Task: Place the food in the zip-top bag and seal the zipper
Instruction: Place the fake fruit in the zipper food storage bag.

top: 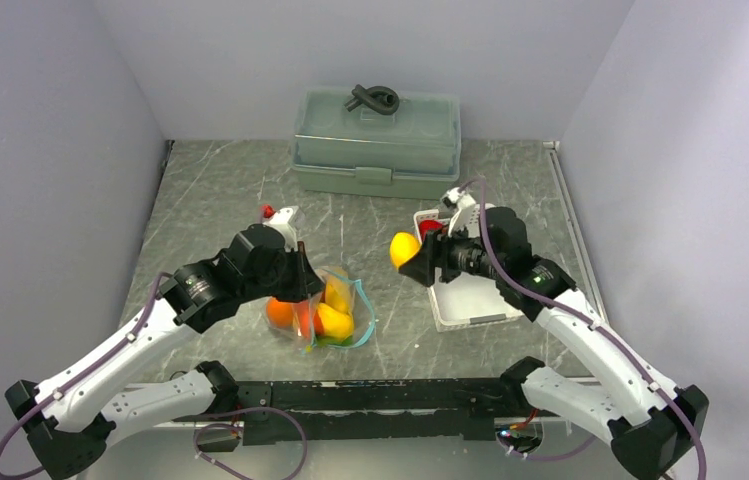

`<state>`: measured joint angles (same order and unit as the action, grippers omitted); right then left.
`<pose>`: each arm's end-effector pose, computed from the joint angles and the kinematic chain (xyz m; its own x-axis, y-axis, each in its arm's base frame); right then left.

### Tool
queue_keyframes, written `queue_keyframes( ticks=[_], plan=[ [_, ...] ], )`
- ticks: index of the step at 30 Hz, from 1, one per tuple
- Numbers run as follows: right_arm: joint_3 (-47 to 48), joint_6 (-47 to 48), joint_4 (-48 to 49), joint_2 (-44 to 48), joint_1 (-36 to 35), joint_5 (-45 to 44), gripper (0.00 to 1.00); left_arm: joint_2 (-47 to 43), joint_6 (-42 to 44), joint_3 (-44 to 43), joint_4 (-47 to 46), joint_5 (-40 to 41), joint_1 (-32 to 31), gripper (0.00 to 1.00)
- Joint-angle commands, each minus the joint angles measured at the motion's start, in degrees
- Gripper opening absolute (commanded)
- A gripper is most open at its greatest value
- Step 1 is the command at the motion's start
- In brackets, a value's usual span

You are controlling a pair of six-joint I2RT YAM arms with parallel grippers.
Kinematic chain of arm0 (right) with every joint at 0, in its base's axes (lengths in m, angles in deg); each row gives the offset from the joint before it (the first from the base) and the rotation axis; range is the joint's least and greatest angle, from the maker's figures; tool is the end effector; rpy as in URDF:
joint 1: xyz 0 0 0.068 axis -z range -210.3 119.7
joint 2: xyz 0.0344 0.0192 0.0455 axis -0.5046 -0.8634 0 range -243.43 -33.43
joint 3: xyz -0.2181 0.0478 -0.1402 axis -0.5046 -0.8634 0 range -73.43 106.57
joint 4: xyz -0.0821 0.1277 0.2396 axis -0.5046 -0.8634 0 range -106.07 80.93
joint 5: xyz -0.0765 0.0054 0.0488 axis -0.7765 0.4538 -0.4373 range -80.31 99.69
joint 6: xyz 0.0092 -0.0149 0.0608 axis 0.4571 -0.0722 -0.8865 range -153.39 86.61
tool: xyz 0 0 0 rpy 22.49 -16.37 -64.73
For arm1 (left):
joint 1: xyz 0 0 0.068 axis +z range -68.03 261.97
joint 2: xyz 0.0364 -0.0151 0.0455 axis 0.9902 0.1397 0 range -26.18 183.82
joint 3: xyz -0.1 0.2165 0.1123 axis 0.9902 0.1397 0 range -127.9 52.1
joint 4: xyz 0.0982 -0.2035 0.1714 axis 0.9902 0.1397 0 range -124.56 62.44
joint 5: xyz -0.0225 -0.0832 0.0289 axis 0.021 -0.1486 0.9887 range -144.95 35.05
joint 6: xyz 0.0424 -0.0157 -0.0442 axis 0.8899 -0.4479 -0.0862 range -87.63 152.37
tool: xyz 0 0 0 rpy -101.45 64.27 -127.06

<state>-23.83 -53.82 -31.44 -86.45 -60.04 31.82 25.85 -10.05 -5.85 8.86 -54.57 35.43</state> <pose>0.2043 0.1378 0.3090 -0.6172 0.0199 -0.7865 -0.5747 0.6714 0.4679 0.1528 -0.1606 0.3270 -0.7962 -0.1404 -0.5885 0.2509 0.8085 -0.5323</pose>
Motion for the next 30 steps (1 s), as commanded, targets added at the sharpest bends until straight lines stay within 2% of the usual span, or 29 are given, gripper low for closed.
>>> queue_keyframes(
  ticks=[1,6,12,21,30],
  plan=[
    [2.78,4.34,-2.51,1.92,-4.17,4.12,0.1,0.0,0.97,-2.77,-1.06,0.99,-0.13,0.0],
    [3.36,5.67,-3.58,2.11,-9.41,7.0,0.12,0.41,0.98,-3.02,-1.06,0.87,-0.06,0.0],
    [5.21,6.27,-3.93,-0.39,-16.84,5.29,0.12,0.97,1.04,-3.56,-1.12,0.76,-0.12,0.0],
    [9.8,5.55,-1.84,-9.42,-28.47,-4.6,0.14,1.32,0.84,-3.48,-1.96,0.23,-0.12,0.0],
    [15.8,4.8,-1.45,-19.18,-32.34,-13.06,0.2,1.5,1.0,-3.67,-2.15,0.14,-0.1,0.0]
  ],
)
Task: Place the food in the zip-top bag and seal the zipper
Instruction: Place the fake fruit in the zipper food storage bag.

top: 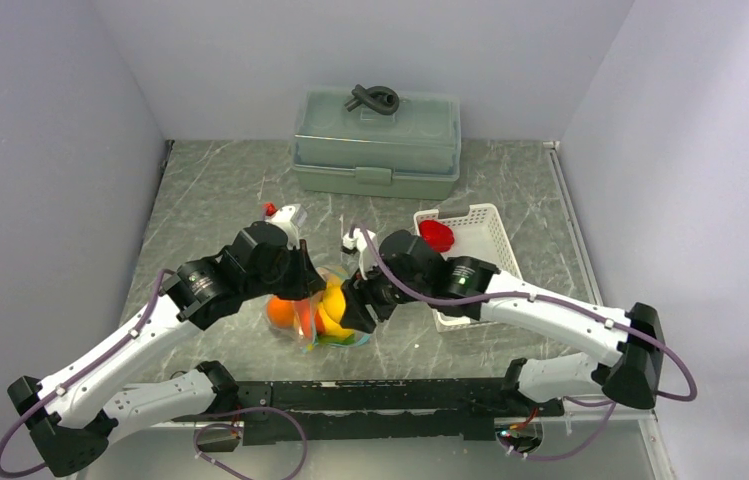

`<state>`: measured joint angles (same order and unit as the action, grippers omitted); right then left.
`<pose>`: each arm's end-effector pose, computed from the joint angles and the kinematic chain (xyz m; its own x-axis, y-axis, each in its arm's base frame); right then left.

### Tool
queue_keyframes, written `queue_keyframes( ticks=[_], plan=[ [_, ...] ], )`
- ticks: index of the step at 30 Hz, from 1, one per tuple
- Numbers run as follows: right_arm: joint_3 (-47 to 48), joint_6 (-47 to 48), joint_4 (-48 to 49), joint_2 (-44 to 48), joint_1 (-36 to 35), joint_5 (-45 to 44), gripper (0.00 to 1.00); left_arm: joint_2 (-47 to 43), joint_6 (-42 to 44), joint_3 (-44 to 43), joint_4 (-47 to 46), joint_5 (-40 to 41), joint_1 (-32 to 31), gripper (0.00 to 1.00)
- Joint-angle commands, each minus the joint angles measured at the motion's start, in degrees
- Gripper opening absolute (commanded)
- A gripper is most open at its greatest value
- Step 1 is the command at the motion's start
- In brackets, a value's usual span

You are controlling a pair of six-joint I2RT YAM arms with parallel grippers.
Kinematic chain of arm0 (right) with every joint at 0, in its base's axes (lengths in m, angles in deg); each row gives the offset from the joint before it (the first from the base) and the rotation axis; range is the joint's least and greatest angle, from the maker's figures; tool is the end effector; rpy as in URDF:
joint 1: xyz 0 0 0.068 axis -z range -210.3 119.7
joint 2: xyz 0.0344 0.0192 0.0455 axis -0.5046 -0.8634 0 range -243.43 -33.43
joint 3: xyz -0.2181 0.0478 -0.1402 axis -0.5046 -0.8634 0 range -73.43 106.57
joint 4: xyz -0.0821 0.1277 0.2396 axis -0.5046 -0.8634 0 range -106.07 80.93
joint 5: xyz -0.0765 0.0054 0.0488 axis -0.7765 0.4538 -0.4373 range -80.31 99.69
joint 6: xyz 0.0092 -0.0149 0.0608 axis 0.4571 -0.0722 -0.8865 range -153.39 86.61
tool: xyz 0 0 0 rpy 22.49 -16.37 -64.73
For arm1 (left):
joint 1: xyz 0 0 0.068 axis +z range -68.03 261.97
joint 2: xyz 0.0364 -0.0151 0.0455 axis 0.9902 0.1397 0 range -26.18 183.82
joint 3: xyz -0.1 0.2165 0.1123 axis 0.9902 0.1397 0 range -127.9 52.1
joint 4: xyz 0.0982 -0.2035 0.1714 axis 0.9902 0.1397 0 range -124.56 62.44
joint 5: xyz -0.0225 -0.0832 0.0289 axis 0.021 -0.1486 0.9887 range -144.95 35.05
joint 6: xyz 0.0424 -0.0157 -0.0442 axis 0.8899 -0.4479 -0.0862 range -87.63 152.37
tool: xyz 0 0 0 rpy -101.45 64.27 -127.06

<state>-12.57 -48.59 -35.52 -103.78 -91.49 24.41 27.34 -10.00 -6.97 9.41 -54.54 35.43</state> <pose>0.1372 0.2751 0.2971 -0.5212 -0.4213 -0.7422 -0.8393 0.4107 0.3563 0.1560 -0.1639 0.3277 -0.8023 -0.1330 -0.5819 0.2455 0.8150 -0.5248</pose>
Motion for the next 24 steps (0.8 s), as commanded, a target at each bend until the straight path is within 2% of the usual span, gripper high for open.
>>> queue_keyframes(
  ticks=[1,12,24],
  plan=[
    [5.06,-0.7,2.75,-2.51,-1.01,-6.74,0.22,-0.04,0.96,-2.69,-2.74,0.12,-0.11,0.0],
    [7.39,-3.13,5.4,-7.01,-1.82,-11.29,0.57,-0.43,0.7,-2.32,-3.25,-0.64,-0.12,0.0],
    [4.23,-4.46,8.62,-2.0,-2.09,-14.59,0.82,-0.34,0.53,-2.08,-3.6,-0.79,-0.09,0.0]
  ],
)
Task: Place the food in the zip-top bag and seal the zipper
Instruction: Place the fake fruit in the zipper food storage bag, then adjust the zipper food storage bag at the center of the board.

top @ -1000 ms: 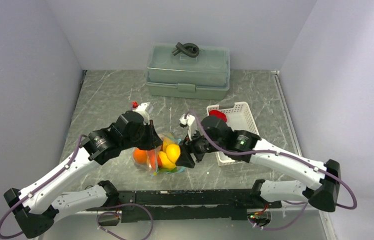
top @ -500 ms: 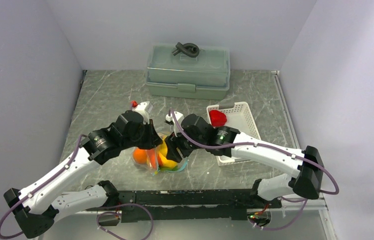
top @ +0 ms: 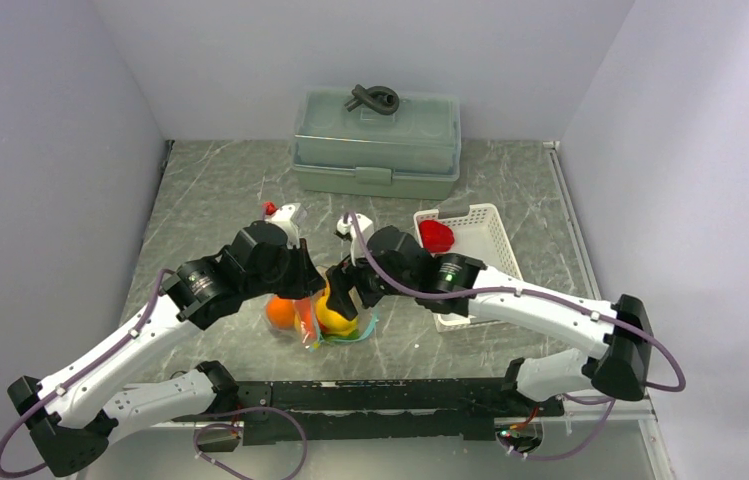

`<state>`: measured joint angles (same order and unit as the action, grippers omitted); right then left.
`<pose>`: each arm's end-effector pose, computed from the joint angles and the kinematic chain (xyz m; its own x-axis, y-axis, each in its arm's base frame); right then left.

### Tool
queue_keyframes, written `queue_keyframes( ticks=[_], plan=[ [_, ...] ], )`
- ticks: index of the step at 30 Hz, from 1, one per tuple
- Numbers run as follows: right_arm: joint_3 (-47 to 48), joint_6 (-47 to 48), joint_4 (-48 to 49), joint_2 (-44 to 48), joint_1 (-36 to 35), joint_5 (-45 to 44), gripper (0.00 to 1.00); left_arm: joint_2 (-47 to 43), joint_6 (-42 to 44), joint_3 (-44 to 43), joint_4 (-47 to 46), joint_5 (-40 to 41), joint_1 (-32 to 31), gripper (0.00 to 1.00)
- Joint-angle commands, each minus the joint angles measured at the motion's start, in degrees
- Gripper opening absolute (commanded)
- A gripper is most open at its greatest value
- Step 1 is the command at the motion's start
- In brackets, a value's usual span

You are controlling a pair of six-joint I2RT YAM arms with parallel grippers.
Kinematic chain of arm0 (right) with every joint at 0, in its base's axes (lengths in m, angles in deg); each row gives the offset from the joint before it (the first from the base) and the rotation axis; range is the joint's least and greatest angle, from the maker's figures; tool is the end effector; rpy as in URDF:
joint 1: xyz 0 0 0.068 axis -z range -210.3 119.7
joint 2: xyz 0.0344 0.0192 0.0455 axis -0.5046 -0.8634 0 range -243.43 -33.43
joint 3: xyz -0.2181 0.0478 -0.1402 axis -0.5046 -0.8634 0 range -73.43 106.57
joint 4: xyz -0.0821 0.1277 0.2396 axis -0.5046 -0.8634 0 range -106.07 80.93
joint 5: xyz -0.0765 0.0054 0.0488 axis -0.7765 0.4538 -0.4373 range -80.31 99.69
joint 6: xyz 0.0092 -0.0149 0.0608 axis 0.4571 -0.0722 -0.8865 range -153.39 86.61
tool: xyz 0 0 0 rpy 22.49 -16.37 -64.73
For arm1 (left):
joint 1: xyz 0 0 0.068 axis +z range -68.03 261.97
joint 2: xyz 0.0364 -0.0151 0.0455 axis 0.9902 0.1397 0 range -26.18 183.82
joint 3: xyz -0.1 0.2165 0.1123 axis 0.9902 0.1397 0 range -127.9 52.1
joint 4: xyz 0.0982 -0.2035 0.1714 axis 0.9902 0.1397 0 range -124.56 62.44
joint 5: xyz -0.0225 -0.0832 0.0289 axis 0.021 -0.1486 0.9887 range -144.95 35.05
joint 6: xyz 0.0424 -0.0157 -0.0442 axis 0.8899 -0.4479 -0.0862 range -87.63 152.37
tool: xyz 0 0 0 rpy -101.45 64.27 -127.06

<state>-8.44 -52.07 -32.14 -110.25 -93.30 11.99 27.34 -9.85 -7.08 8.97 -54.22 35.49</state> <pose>0.1516 0.3017 0.2949 -0.5361 -0.3470 -0.7696 -0.7743 0.5653 0.2845 0.1567 -0.1640 0.3292 -0.7956 -0.1379 -0.5900 0.2479 0.8143 -0.5248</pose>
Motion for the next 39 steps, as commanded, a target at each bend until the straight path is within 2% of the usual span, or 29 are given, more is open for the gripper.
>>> queue_keyframes(
  ticks=[1,13,18,30,34,39],
  plan=[
    [-0.21,-1.07,5.38,5.11,-0.27,-2.8,0.82,-0.34,0.37,-1.99,-3.18,-1.14,-0.18,0.0],
    [-3.35,-4.47,0.83,14.05,-0.27,-11.6,0.8,-1.1,0.4,-2.97,-2.25,-0.9,-0.18,0.0],
    [-5.95,-10.04,-1.95,16.24,-0.28,-12.37,0.73,-1.96,0.45,-3.82,-1.23,1.59,-0.16,0.0],
    [-17.67,-23.31,3.9,18.98,-0.28,-6.98,0.57,-2.37,0.62,-5.26,0.02,3.17,-0.19,0.0],
    [-19.44,-25.88,5.58,18.23,-0.28,-7.04,0.45,-2.28,0.63,-5.63,0.13,3.07,-0.13,0.0],
    [-20.33,-27.85,7.73,16.97,-0.28,-6.38,0.36,-2.75,0.58,-6.12,0.5,3.56,-0.19,0.0]
  ],
)
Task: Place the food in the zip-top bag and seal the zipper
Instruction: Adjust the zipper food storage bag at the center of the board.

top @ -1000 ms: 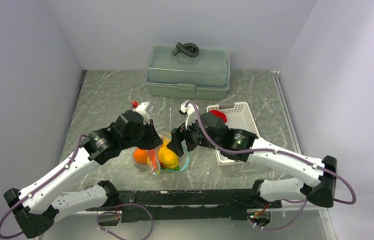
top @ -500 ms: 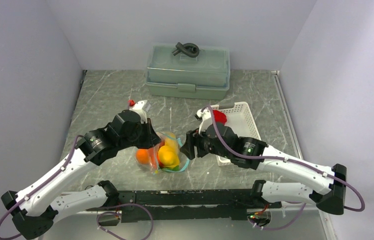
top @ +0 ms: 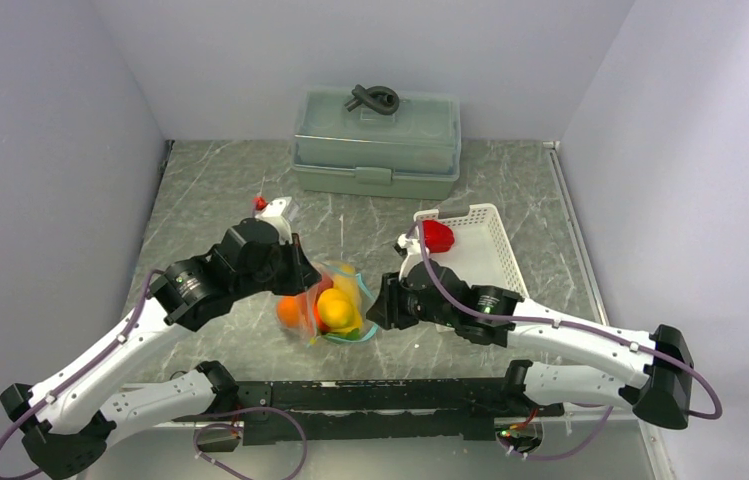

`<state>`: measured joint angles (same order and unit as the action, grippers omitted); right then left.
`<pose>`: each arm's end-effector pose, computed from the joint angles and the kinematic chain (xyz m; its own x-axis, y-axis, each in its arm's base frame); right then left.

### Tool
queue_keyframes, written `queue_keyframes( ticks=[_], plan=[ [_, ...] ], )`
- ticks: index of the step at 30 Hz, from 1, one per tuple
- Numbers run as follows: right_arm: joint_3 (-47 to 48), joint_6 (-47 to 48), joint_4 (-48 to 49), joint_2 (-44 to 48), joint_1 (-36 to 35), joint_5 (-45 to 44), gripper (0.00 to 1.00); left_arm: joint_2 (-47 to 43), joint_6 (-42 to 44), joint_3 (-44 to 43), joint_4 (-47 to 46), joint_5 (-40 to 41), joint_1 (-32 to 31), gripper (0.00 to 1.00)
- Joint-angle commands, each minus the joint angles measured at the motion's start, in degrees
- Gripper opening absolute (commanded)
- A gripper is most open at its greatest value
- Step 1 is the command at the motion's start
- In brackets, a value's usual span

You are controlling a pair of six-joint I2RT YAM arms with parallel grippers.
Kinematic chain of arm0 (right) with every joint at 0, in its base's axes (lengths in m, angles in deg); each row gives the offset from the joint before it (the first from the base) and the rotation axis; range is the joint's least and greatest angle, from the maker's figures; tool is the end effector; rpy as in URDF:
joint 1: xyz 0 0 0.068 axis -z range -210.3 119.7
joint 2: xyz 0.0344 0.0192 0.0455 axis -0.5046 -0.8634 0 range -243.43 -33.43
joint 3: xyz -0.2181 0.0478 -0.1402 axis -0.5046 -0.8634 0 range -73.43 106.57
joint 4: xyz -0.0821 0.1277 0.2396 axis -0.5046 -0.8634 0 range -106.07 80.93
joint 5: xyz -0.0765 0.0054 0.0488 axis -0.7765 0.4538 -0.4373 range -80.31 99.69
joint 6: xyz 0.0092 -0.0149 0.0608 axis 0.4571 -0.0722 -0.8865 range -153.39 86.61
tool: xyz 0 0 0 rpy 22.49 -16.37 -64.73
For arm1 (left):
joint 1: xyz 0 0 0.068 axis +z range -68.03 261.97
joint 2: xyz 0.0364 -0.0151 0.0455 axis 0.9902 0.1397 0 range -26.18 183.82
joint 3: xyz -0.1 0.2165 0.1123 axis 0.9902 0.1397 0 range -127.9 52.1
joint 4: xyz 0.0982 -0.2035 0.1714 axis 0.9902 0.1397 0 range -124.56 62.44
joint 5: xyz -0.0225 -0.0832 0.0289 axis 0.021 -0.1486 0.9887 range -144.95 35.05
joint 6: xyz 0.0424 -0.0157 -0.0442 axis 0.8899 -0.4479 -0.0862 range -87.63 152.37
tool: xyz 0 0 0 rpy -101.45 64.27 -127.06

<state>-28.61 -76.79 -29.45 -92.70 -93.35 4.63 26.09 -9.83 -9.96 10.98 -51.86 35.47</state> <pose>0.1241 0.2347 0.2535 -0.7756 -0.0153 -0.6310 -0.4434 0.7247 0.5275 0.1521 -0.1564 0.3481 -0.7642 -0.1691 -0.6225 0.2443 0.8173 -0.5219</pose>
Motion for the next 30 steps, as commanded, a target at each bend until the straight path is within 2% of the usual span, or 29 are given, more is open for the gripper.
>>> queue_keyframes(
  ticks=[1,5,9,22,30],
  plan=[
    [0.02,-3.26,5.28,-0.93,-0.23,1.2,0.31,-1.59,0.61,-3.29,-1.43,1.28,-0.13,0.0],
    [2.61,-2.29,5.02,-2.06,-0.23,1.74,0.01,-1.96,0.61,-3.41,-0.95,1.51,-0.13,0.0],
    [7.48,0.31,1.7,-2.84,-0.23,0.25,0.0,-2.3,0.84,-3.48,0.03,2.13,-0.17,0.0],
    [31.45,12.25,-16.16,-10.4,0.15,-6.4,0.0,-3.2,3.0,-5.5,5.16,5.01,-0.16,0.0],
    [38.34,15.48,-20.17,-12.16,2.34,-8.96,0.0,-4.2,4.44,-8.65,8.48,6.74,-0.13,0.0]
  ],
)
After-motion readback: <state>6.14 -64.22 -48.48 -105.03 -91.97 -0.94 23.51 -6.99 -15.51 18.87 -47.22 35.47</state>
